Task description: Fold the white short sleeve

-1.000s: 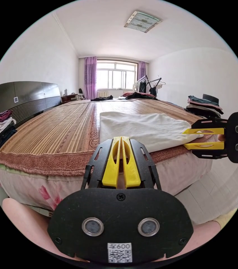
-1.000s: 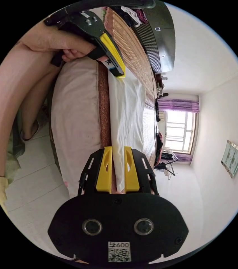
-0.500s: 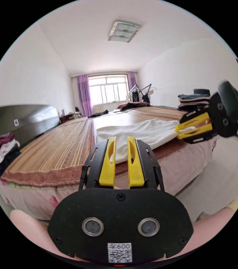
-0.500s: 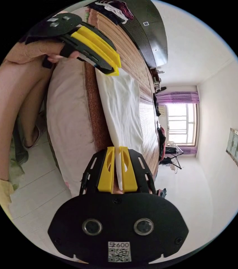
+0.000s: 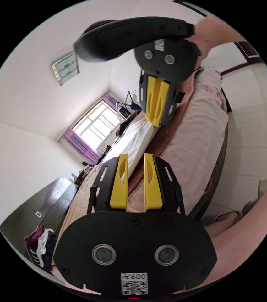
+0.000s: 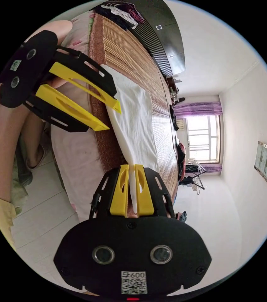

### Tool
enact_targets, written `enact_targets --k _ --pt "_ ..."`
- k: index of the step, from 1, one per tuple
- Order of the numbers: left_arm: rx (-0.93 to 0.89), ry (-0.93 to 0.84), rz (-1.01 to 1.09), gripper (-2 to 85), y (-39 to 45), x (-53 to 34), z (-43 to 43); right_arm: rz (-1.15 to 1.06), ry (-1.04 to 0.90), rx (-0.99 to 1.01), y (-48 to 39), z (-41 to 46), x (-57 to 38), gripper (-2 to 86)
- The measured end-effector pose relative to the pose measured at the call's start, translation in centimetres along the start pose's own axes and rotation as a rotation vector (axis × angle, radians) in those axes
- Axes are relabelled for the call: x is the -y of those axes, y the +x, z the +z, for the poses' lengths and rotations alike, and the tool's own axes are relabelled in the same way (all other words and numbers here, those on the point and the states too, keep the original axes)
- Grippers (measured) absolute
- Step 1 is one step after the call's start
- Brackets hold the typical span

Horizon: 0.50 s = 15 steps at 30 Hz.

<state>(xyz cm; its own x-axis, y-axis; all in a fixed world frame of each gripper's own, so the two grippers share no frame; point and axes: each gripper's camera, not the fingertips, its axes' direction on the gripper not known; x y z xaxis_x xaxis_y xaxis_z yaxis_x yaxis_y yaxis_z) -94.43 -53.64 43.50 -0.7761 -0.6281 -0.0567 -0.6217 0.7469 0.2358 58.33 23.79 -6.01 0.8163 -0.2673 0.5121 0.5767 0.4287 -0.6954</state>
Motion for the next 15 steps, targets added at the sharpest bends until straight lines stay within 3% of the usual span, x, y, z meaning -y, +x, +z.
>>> enact_targets --k 15 --pt "-0.005 -0.059 -0.080 8.0 -1.8 -5.8 0.8 0.069 0.034 -0.050 2.4 -0.8 -1.6 -0.8"
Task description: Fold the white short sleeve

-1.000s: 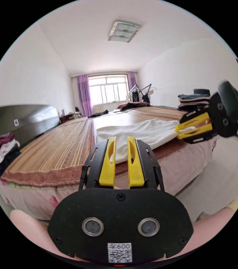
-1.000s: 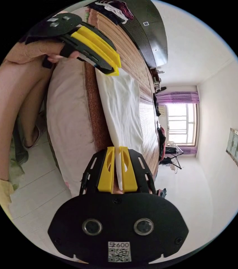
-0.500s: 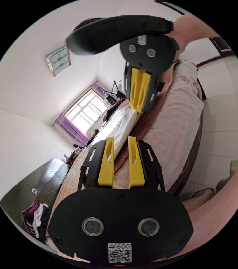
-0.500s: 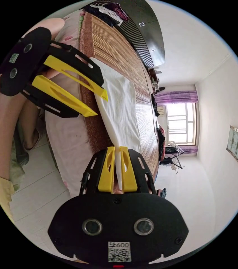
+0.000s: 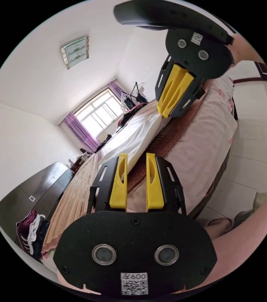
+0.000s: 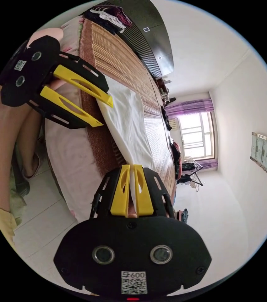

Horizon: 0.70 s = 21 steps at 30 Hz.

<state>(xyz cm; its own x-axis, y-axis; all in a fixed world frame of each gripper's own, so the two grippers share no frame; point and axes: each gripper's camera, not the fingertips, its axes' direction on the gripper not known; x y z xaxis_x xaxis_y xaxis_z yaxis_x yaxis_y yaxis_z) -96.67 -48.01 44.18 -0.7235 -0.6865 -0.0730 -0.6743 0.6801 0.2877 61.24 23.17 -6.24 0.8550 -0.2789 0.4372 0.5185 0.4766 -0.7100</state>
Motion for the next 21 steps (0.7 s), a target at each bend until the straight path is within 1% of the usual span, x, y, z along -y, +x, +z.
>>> enact_targets --k 4,6,9,14,16,19,21 --pt "0.069 -0.029 -0.014 8.3 -1.0 -1.6 0.3 0.025 0.005 -0.001 1.0 0.0 -0.4 -0.9" --pt "0.061 -0.044 -0.045 8.2 -1.9 -2.3 0.7 0.025 0.004 -0.001 1.2 0.1 -0.6 -0.9" --pt "0.100 -0.075 -0.047 8.1 -2.4 -3.3 1.2 0.013 0.003 -0.012 1.4 0.3 -0.8 -0.9" --pt "0.228 -0.139 0.077 7.0 -1.2 -4.8 2.0 0.033 0.004 -0.002 2.1 0.7 -1.4 -0.8" --pt "0.182 -0.153 0.097 5.3 -1.2 -5.2 2.3 0.018 -0.006 0.002 2.0 1.0 -1.5 -0.7" --pt "0.189 -0.166 0.137 3.9 -1.0 -6.0 2.6 -0.033 -0.041 0.043 1.4 1.5 -1.6 -0.2" --pt "0.169 -0.163 0.119 3.5 -1.8 -6.6 2.6 -0.022 -0.011 0.052 1.4 1.1 -1.7 0.8"
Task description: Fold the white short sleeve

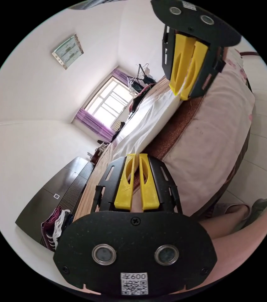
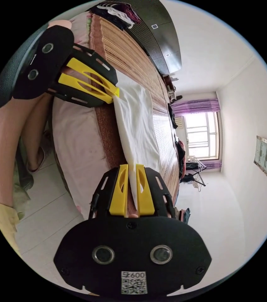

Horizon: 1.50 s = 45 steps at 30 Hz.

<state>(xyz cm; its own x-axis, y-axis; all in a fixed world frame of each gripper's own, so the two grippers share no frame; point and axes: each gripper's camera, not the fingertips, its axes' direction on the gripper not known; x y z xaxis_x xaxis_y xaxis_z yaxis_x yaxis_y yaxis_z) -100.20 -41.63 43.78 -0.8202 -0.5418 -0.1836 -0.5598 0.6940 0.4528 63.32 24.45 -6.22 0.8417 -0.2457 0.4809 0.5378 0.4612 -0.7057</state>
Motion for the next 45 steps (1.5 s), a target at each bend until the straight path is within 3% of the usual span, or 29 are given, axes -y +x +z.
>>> enact_targets --k 7,16,23,28,30,35,45 --pt "0.024 -0.002 0.016 3.0 -0.4 -1.9 0.4 -0.004 0.130 -0.022 -1.1 -0.3 2.4 5.0" --pt "0.017 0.012 0.001 2.7 -1.5 -4.2 0.8 0.066 0.184 0.024 -0.1 3.9 4.5 2.5" --pt "0.022 0.011 0.008 2.7 -1.4 -5.3 0.6 -0.008 -0.036 -0.164 -1.5 9.3 2.0 -0.1" --pt "0.036 0.010 0.033 2.8 -0.5 -5.7 0.3 0.037 -0.119 -0.184 -0.7 11.6 -1.1 -0.5" --pt "0.050 0.009 0.089 2.7 0.3 -5.7 0.1 0.038 -0.117 -0.181 -0.7 11.8 -1.7 -0.5" --pt "0.163 0.076 0.482 2.9 4.1 -7.0 -0.9 -0.042 -0.194 -0.280 -3.0 13.4 -3.0 -0.5" --pt "0.209 -0.024 0.532 6.7 3.8 -7.0 0.2 -0.008 -0.195 -0.301 -7.0 13.4 -2.4 -0.7"
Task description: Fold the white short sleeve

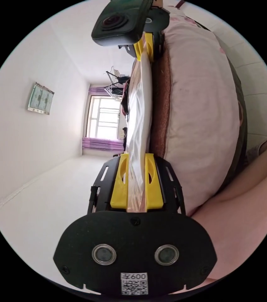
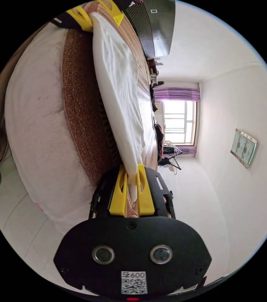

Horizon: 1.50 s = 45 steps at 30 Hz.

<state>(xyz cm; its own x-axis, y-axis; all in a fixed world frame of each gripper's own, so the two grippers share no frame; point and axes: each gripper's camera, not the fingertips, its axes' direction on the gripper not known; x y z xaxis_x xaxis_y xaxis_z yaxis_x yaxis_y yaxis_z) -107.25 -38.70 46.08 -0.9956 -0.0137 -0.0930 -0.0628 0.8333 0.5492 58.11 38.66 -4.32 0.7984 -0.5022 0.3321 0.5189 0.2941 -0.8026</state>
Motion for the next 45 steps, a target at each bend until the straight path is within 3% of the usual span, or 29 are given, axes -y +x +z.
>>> enact_targets --k 9,19,23,26,30,33,35,37,39,43,45 --pt "0.017 0.048 0.131 5.3 1.7 -0.8 3.8 0.048 0.020 0.040 -3.7 -3.0 2.0 -0.7" --pt "-0.093 -0.039 0.064 2.2 2.0 1.1 11.1 0.043 0.021 0.122 -7.6 -6.4 6.9 -0.8" --pt "-0.039 -0.076 0.148 1.8 3.2 2.1 14.9 0.016 0.037 0.156 -9.2 -8.2 10.0 -0.8" --pt "-0.098 -0.097 0.202 2.0 3.8 2.2 18.7 0.001 0.050 0.155 -10.8 -9.5 13.2 -0.8" --pt "-0.154 -0.121 0.143 2.2 4.1 2.5 23.4 0.029 0.056 0.160 -12.3 -10.8 17.9 -0.8" --pt "-0.284 -0.108 -0.055 2.5 3.2 2.4 27.4 0.184 0.059 0.142 -13.5 -12.0 21.0 -0.8" --pt "-0.326 -0.057 -0.175 2.6 3.5 1.9 28.9 0.185 0.090 -0.043 -17.3 -14.8 22.5 -0.8" --pt "-0.256 -0.011 -0.184 2.6 5.7 2.1 28.5 0.174 0.097 -0.116 -19.4 -17.1 23.4 -0.8" --pt "-0.206 -0.025 -0.169 2.6 7.7 3.4 28.6 0.191 0.101 -0.099 -19.8 -19.2 24.2 -0.8" --pt "-0.267 -0.033 -0.186 2.5 9.6 5.8 30.2 0.175 0.087 -0.072 -21.0 -24.3 26.8 -0.8" --pt "-0.356 -0.036 -0.184 2.5 9.7 6.8 31.0 0.168 0.032 0.040 -20.0 -26.2 28.5 -0.8"
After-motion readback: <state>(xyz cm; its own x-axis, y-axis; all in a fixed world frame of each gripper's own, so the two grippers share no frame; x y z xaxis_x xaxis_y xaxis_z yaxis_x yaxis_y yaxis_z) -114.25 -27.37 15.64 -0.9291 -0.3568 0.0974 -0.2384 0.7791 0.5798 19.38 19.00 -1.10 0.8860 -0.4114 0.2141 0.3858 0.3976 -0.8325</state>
